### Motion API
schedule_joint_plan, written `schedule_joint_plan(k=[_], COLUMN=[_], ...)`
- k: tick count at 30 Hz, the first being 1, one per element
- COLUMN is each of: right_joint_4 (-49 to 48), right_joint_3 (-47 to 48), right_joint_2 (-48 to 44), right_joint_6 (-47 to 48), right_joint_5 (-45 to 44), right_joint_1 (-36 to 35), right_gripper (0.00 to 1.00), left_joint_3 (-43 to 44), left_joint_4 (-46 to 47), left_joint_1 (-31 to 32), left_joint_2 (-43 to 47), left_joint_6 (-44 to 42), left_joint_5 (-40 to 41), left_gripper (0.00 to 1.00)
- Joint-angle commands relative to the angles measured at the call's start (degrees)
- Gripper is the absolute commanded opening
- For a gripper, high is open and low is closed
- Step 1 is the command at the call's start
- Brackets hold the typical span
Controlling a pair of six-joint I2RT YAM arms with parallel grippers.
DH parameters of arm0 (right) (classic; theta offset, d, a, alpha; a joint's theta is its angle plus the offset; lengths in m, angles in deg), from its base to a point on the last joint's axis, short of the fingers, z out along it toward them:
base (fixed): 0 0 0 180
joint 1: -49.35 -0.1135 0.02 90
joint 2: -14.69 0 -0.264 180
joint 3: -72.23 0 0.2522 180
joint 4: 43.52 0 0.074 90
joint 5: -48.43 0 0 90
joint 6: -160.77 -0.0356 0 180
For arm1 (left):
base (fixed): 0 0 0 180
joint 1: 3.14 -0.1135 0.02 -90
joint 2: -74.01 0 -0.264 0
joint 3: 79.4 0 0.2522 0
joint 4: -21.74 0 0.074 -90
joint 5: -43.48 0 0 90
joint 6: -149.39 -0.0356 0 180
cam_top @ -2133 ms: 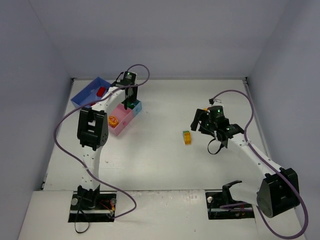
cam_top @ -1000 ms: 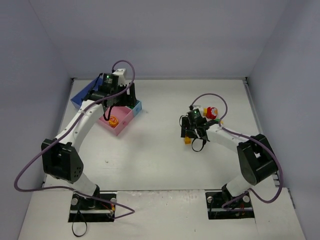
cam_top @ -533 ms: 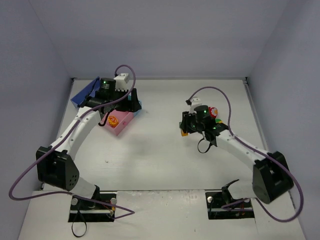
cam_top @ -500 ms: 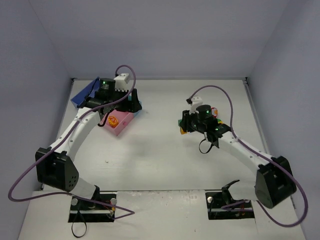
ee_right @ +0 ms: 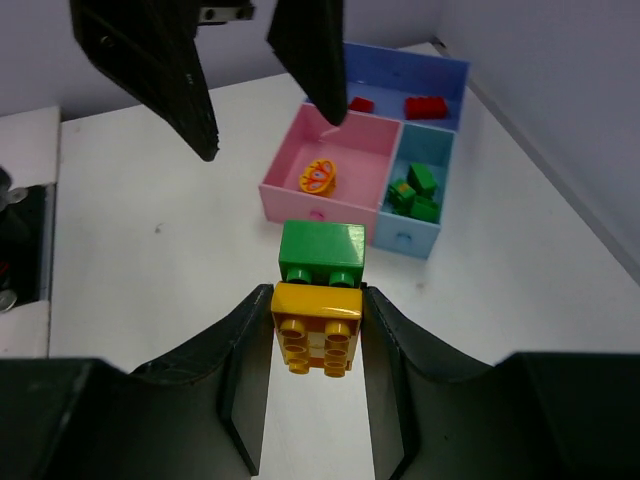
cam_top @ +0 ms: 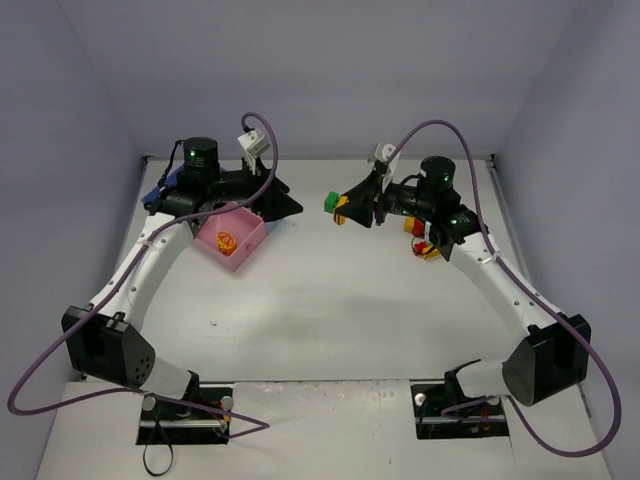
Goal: Sort the legos into containers by color
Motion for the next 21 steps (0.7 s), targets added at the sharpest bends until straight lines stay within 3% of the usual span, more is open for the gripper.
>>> schedule_joint_plan(k=[1, 7, 21], right_joint_4=[-1.93, -0.08, 0.45], right_joint_3=[4.57, 7.39, 7.65], right_joint_2=[2.01, 3.69, 2.28], right_joint_6=[3.36, 3.8, 3.09], right_joint_5=[14.25, 19.62, 21.38], right_joint_1=[-0.15, -0.76, -2.78], right_gripper=[0.0, 0.0, 0.0], left_joint_3=[5.36, 5.27, 6.42], left_joint_4=[4.4, 4.92, 1.14], left_joint_1=[-0.36, 1.39, 6.23], left_joint_2=[-0.14, 1.09, -0.75], left_joint_6=[-5.05, -11.63, -15.07], left_joint_5=[-14.03, -16.5, -16.5], left_gripper=[0.71, 0.69, 0.64])
